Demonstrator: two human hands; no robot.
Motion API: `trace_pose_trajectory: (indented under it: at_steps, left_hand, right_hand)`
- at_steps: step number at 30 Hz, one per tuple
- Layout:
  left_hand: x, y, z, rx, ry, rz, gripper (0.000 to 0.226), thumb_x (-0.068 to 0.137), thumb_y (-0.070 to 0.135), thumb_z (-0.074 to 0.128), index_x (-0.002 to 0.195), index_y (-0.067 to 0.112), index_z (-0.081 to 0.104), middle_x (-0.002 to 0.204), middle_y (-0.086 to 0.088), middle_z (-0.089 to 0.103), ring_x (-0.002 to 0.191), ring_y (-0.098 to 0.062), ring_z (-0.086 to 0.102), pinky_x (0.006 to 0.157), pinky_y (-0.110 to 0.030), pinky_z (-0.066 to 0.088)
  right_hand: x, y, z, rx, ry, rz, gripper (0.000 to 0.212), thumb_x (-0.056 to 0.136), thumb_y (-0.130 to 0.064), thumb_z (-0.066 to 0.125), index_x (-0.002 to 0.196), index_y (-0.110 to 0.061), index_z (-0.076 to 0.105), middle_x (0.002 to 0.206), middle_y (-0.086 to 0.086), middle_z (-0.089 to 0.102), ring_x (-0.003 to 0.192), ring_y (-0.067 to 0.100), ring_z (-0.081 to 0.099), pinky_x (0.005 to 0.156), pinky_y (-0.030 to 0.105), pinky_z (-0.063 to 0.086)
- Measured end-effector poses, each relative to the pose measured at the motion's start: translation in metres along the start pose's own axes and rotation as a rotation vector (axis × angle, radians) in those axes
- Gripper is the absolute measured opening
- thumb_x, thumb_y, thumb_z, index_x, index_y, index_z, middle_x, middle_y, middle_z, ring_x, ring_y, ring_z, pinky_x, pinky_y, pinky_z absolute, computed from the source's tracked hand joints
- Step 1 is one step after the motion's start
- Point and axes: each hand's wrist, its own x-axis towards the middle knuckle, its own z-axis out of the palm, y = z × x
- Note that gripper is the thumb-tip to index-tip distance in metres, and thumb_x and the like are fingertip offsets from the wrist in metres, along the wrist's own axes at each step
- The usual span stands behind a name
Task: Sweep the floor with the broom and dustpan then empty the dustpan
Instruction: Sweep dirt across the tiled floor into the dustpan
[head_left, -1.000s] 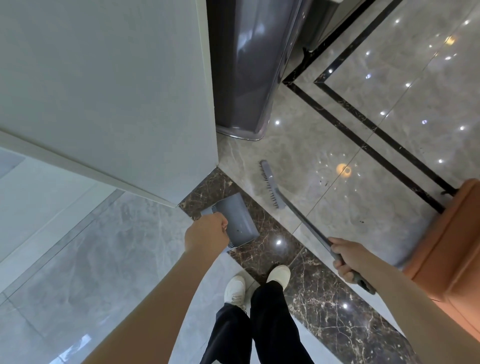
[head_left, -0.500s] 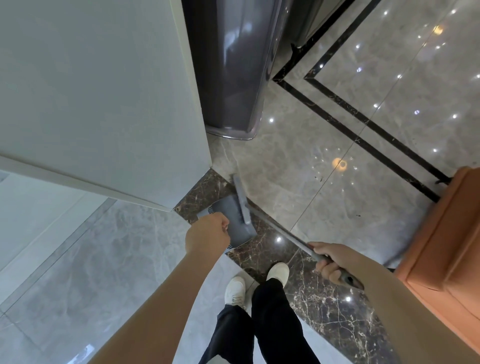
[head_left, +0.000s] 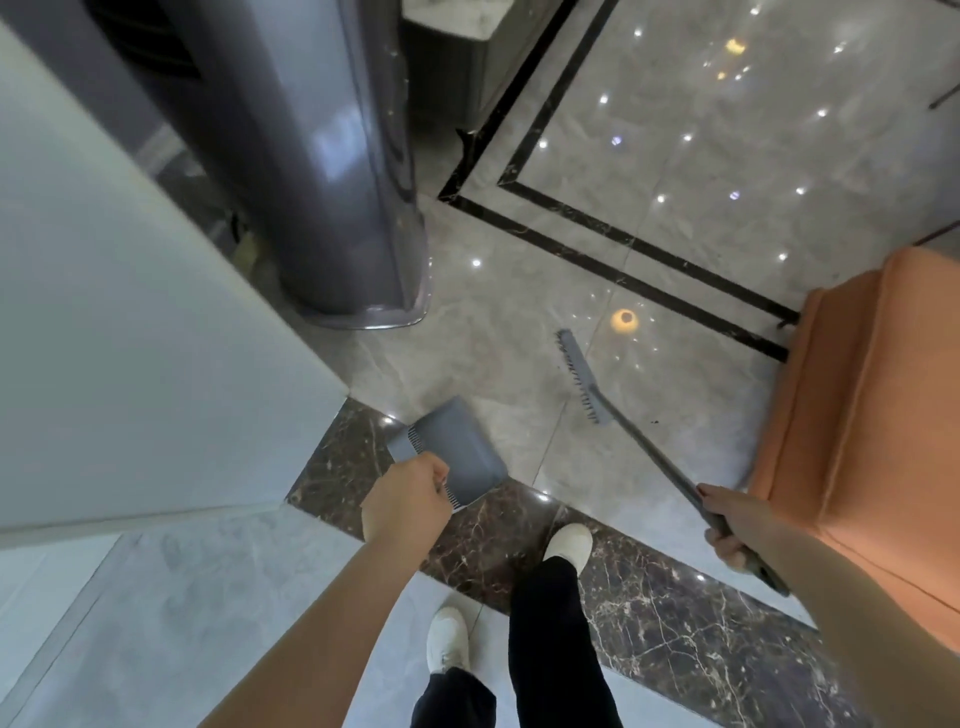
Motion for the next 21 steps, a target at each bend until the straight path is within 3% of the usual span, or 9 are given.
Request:
trace_pose_trajectory:
  at_steps: [3, 5, 6, 9, 11, 14, 17, 21]
  left_hand:
    - [0.014, 0.033, 0.007, 0.042, -0.005, 0.035, 0.029, 0.093, 0.010, 0.049, 0.115, 0.023, 0.064, 0.112, 0.001, 0.068, 0.098, -0.022, 0.064, 0.068, -0.027, 0.045]
    - [0.022, 0.054, 0.013, 0.057, -0.007, 0.050, 0.028, 0.093, 0.012, 0.051, 0.116, 0.022, 0.063, 0.112, 0.001, 0.069, 0.096, -0.021, 0.065, 0.069, -0.028, 0.047]
    - [0.026, 0.063, 0.014, 0.066, -0.007, 0.055, 0.027, 0.093, 0.013, 0.052, 0.116, 0.022, 0.064, 0.111, 0.001, 0.070, 0.091, -0.021, 0.066, 0.068, -0.028, 0.049]
    - [0.042, 0.097, 0.022, 0.064, -0.002, 0.048, 0.026, 0.094, 0.014, 0.052, 0.115, 0.024, 0.063, 0.104, 0.001, 0.071, 0.059, -0.012, 0.063, 0.061, -0.028, 0.053]
    - [0.052, 0.117, 0.025, 0.066, -0.005, 0.041, 0.022, 0.094, 0.016, 0.053, 0.112, 0.024, 0.063, 0.101, 0.001, 0.071, 0.055, -0.012, 0.064, 0.061, -0.031, 0.056]
    - [0.072, 0.158, 0.032, 0.084, -0.014, 0.030, 0.019, 0.093, 0.016, 0.055, 0.106, 0.026, 0.064, 0.100, 0.001, 0.072, 0.067, -0.021, 0.071, 0.066, -0.037, 0.059]
    - [0.089, 0.186, 0.036, 0.122, -0.046, 0.000, 0.018, 0.094, 0.016, 0.053, 0.105, 0.025, 0.064, 0.096, 0.001, 0.072, 0.057, -0.015, 0.071, 0.064, -0.033, 0.058]
    - [0.107, 0.209, 0.036, 0.237, -0.016, -0.001, 0.021, 0.094, 0.022, 0.053, 0.113, 0.027, 0.061, 0.100, 0.002, 0.072, 0.056, -0.014, 0.070, 0.062, -0.031, 0.057]
  right_hand:
    - [0.020, -0.007, -0.050, 0.055, 0.034, 0.062, 0.013, 0.103, -0.018, 0.034, 0.103, -0.013, 0.046, 0.038, 0.003, 0.035, 0.017, 0.006, 0.022, 0.025, 0.006, 0.020]
    - [0.030, -0.007, -0.076, 0.107, 0.055, 0.070, 0.016, 0.102, -0.018, 0.036, 0.108, -0.013, 0.049, 0.047, 0.004, 0.034, 0.018, 0.006, 0.022, 0.024, 0.008, 0.020]
    - [0.036, -0.007, -0.087, 0.139, 0.068, 0.075, 0.018, 0.102, -0.017, 0.036, 0.107, -0.011, 0.052, 0.053, 0.004, 0.031, 0.017, 0.005, 0.022, 0.024, 0.007, 0.020]
    - [0.048, -0.007, -0.113, 0.181, 0.126, 0.088, 0.027, 0.103, -0.016, 0.037, 0.080, -0.004, 0.045, 0.057, 0.005, 0.029, 0.015, 0.007, 0.022, 0.025, 0.006, 0.022]
    - [0.059, -0.009, -0.126, 0.236, 0.154, 0.095, 0.032, 0.103, -0.019, 0.037, 0.073, -0.006, 0.041, 0.057, 0.005, 0.029, 0.014, 0.008, 0.021, 0.025, 0.007, 0.022]
    - [0.080, -0.016, -0.153, 0.316, 0.181, 0.136, 0.030, 0.103, -0.018, 0.036, 0.076, -0.007, 0.042, 0.057, 0.005, 0.029, 0.014, 0.008, 0.021, 0.026, 0.007, 0.022]
    - [0.101, -0.021, -0.168, 0.363, 0.158, 0.149, 0.032, 0.103, -0.015, 0.034, 0.073, -0.008, 0.042, 0.052, 0.004, 0.029, 0.014, 0.009, 0.021, 0.027, 0.007, 0.022]
    - [0.125, -0.026, -0.174, 0.393, 0.113, 0.120, 0.021, 0.102, -0.008, 0.031, 0.092, -0.008, 0.050, 0.032, 0.002, 0.030, 0.015, 0.011, 0.025, 0.025, 0.009, 0.024]
